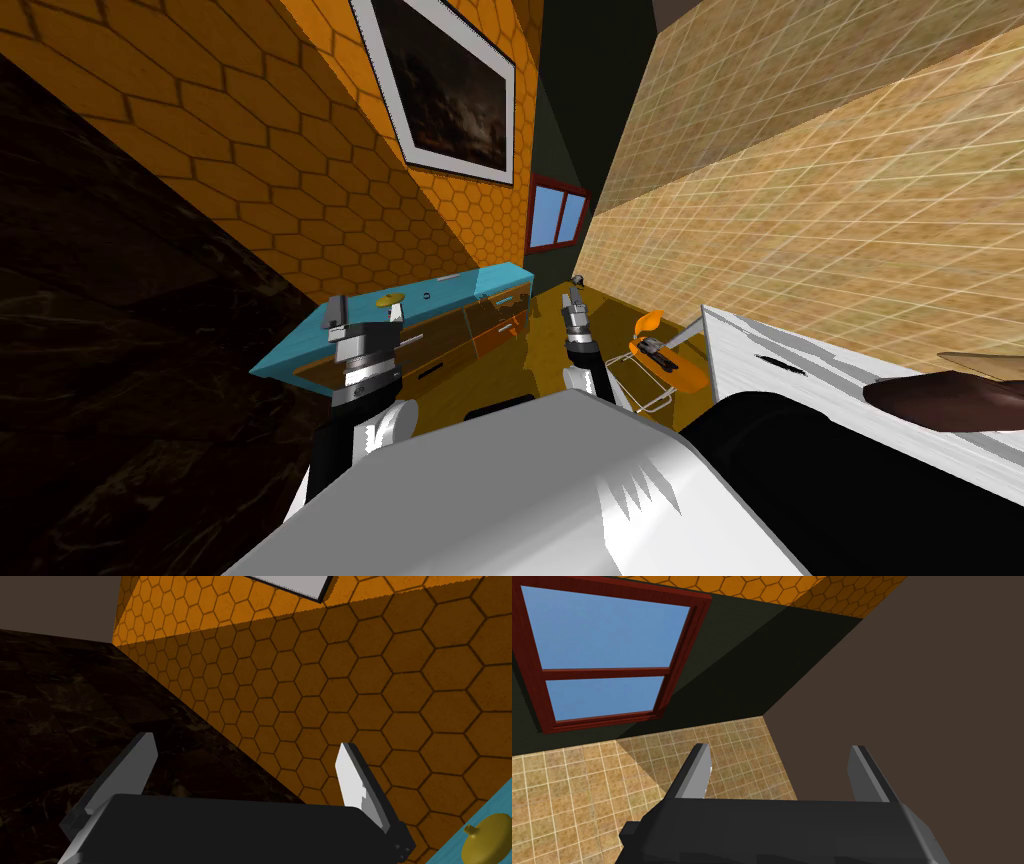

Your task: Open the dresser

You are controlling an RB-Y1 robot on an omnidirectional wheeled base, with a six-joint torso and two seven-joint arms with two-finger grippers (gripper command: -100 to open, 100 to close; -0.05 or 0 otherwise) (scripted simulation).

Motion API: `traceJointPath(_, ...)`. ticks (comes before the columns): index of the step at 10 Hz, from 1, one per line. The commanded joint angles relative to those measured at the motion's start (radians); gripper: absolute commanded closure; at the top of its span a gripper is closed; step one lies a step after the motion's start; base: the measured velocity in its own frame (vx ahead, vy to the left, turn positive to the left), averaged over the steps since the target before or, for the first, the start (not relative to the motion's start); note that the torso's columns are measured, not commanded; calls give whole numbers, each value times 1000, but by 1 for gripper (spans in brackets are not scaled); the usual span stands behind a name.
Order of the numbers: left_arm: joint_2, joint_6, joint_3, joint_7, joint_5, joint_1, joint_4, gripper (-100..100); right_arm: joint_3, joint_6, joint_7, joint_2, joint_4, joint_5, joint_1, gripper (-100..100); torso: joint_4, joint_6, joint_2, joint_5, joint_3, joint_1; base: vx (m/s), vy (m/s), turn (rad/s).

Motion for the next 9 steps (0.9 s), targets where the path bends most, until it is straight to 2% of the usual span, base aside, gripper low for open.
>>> traceJointPath(1,0,0,0,0,0,0,0,0,0,0,0,0,0,0,0,0,41,0,40,0,-82,0,0,0,0)
traceJointPath(9,0,0,0,0,0,0,0,0,0,0,0,0,0,0,0,0,617,0,618,0,-1234,0,0,0,0)
